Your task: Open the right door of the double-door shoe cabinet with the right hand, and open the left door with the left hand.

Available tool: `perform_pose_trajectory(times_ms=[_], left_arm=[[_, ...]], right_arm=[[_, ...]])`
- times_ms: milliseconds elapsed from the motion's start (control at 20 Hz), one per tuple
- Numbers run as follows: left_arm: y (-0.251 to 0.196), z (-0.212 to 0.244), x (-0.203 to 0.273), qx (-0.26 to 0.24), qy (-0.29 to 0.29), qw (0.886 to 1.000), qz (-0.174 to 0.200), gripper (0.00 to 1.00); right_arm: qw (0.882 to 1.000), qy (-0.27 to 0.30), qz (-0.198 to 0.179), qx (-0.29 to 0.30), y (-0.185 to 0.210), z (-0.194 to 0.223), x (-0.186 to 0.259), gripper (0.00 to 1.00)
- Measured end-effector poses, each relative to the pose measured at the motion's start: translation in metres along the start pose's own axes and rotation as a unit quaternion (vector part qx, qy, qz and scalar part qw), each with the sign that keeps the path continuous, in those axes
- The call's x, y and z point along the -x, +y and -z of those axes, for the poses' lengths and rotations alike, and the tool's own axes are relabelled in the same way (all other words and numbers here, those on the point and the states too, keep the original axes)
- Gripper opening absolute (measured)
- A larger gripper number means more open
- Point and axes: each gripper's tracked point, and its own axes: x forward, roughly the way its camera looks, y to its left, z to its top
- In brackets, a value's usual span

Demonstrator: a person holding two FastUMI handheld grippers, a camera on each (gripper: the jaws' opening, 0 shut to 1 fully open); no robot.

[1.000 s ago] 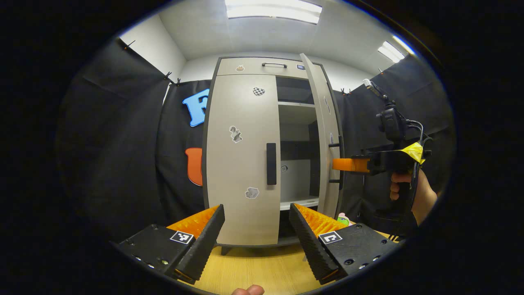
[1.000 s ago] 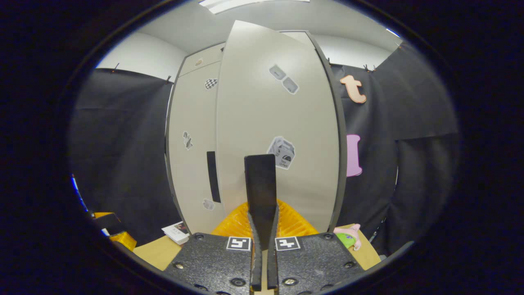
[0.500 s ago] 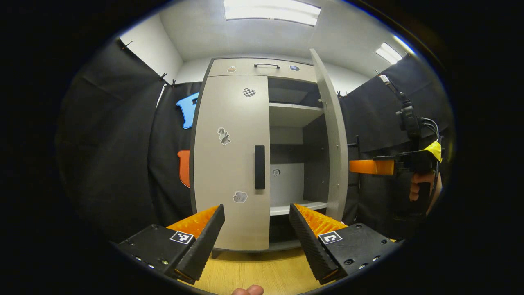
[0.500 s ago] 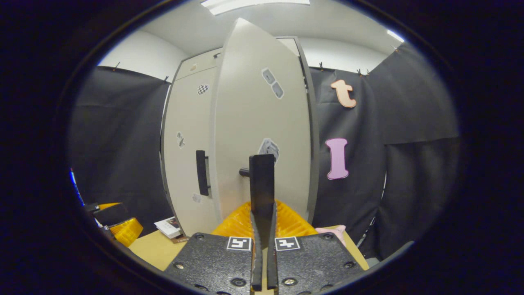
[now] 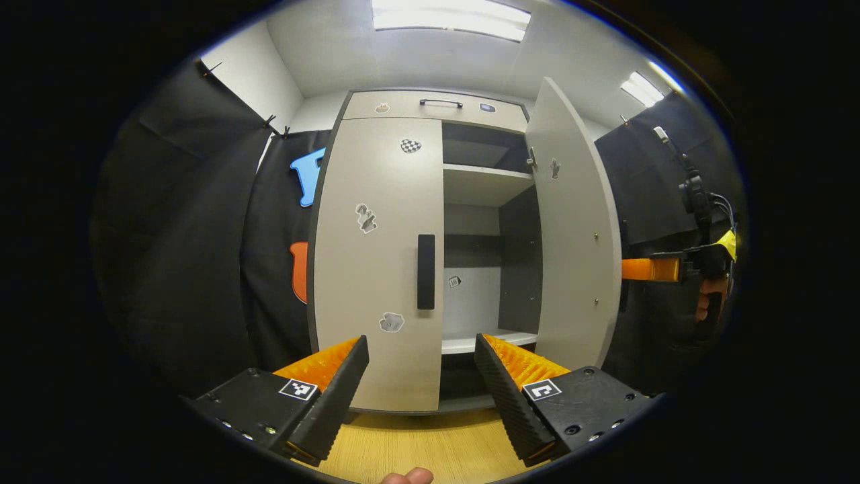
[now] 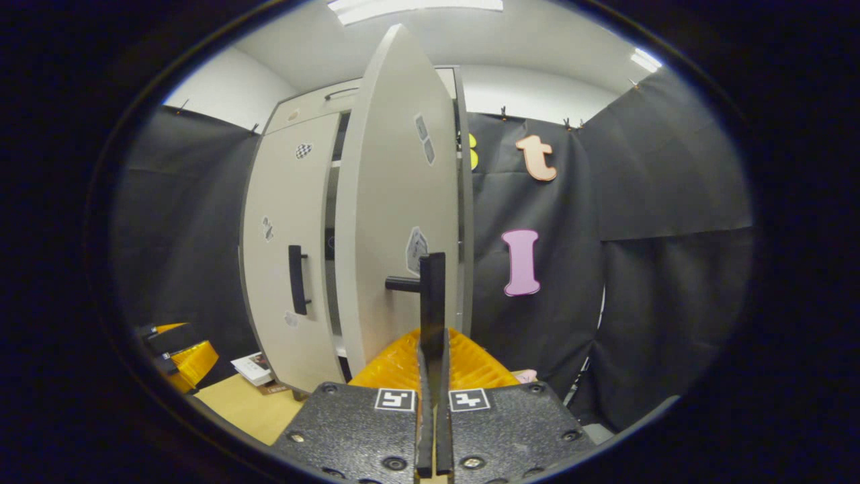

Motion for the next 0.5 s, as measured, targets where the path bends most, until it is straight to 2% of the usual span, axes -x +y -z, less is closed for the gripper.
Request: perform_pose_trajectory(times_ms=[200, 400, 500], left_arm=[[-0.004, 0.002, -0.004, -0.002, 0.001, 1.000, 0.004, 0.95], [-0.010, 0.004, -0.006, 0.002, 0.003, 1.000, 0.009, 0.95], [-0.010, 0.005, -0.006, 0.001, 0.003, 1.000, 0.011, 0.95]], right_arm=[[1.000, -0.002, 0.019, -0.007, -0.023, 0.000, 0.002, 0.02], [0.999, -0.005, 0.046, -0.017, -0.051, 0.002, 0.007, 0.04], [0.999, -0.008, 0.027, -0.046, -0.049, 0.001, 0.006, 0.02]])
